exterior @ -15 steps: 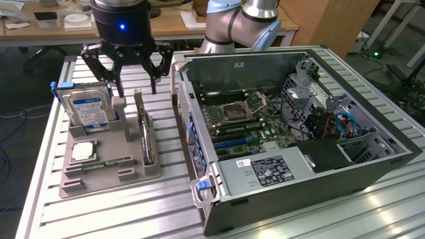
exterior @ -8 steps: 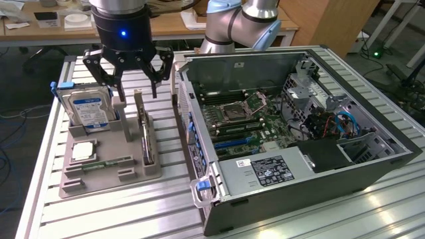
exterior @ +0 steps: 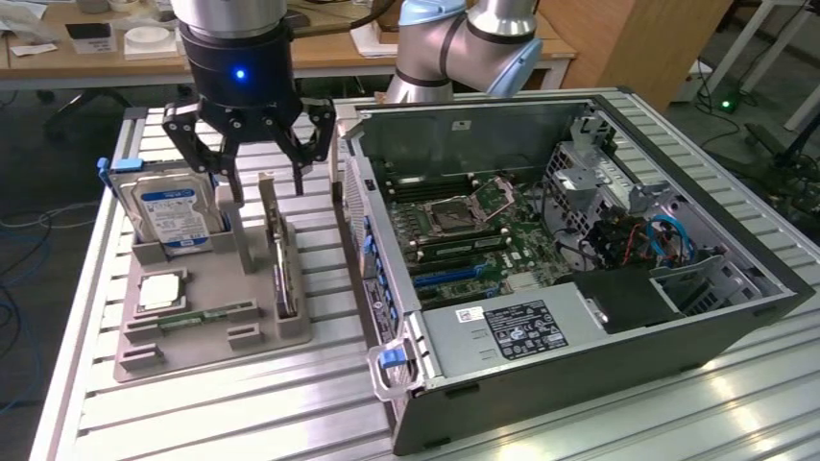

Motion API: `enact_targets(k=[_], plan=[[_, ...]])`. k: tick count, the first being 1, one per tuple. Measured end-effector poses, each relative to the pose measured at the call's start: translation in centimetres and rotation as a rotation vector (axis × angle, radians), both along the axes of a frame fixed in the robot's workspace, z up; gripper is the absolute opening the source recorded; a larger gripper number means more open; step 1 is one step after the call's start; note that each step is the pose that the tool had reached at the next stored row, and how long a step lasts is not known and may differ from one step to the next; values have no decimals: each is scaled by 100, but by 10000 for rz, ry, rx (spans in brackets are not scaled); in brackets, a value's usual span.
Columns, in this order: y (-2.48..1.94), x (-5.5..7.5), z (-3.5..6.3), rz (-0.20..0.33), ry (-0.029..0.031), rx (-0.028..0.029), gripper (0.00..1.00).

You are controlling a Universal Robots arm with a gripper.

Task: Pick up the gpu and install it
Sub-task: 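Pick up the gpu and move the gpu toward the slot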

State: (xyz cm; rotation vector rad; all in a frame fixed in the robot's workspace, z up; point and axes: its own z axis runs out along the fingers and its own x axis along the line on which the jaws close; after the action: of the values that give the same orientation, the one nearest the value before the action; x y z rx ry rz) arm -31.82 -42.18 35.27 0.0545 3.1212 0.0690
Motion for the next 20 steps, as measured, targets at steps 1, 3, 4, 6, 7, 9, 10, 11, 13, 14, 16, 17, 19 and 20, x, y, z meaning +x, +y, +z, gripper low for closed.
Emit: enact_targets(k=[1, 3, 4, 6, 7, 9, 10, 11, 13, 14, 16, 17, 19, 20], plan=[[-4, 0, -3, -2, -2, 2, 65], [-13, 0, -5, -2, -2, 1, 65], [-16, -1, -6, -3, -1, 1, 65], [-26, -1, -8, -2, -2, 1, 65], [-30, 0, -8, -2, -1, 1, 65], [-40, 0, -10, -2, -2, 1, 65], [-43, -1, -11, -3, -2, 2, 65], [-44, -1, -13, -5, -3, 2, 65], [-49, 0, -17, -2, -3, 2, 65], [-51, -1, -19, -3, -1, 1, 65], [-55, -1, -24, -3, 0, 0, 65], [-57, -1, -27, -2, 0, 0, 65], [-59, -1, -35, -3, -1, 1, 65], [-61, -1, -39, -3, -1, 0, 65]])
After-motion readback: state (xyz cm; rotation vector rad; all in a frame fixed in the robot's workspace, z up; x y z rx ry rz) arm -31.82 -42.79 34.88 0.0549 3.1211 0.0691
